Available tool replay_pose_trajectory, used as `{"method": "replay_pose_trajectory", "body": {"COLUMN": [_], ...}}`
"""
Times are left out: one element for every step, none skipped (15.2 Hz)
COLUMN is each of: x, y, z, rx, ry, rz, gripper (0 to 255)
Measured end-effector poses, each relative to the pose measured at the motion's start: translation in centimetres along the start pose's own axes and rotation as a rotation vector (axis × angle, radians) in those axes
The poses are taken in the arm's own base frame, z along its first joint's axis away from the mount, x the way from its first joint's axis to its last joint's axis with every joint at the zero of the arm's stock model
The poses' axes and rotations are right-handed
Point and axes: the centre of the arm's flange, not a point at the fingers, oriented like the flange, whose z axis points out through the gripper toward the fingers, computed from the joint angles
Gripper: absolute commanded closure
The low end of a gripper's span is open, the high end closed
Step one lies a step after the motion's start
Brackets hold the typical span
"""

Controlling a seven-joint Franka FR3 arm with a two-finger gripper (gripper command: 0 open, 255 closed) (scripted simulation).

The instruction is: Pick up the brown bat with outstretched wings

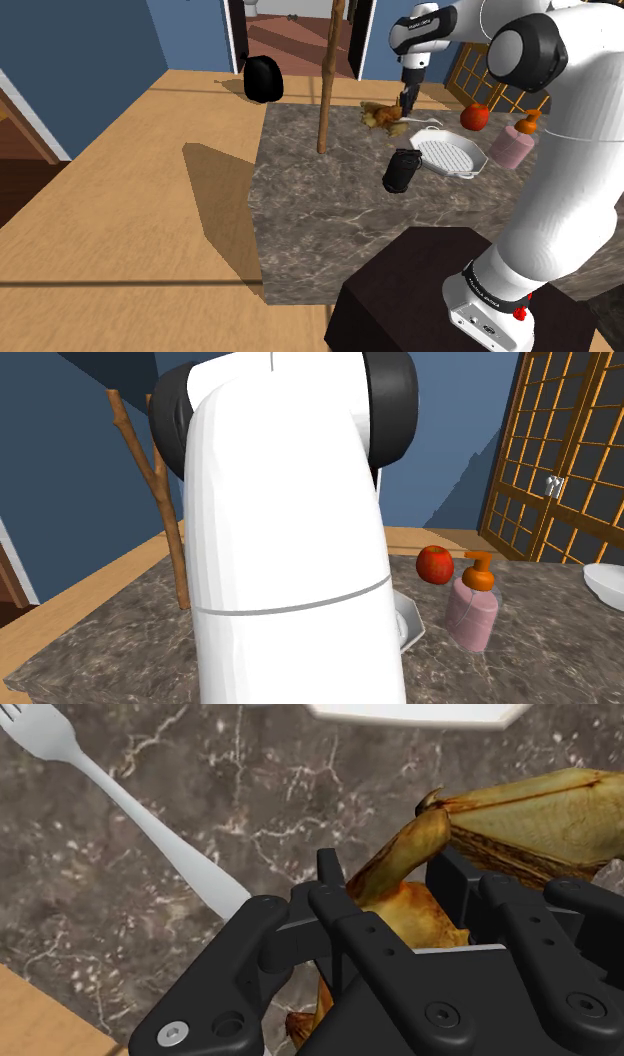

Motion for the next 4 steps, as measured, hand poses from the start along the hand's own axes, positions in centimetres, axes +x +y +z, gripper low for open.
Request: {"method": "replay_pose_trajectory", "body": {"x": [-0.1, -0.1, -0.2, -0.3], "y": [0.0, -0.1, -0.1, -0.1], "z": [-0.4, -1.0, -1.6, -1.9], "rx": [0.000, 0.000, 0.000, 0.000], "ry": [0.000, 0.000, 0.000, 0.000], "rz": [0.000, 0.000, 0.000, 0.000], "gripper": [255, 255, 255, 255]}}
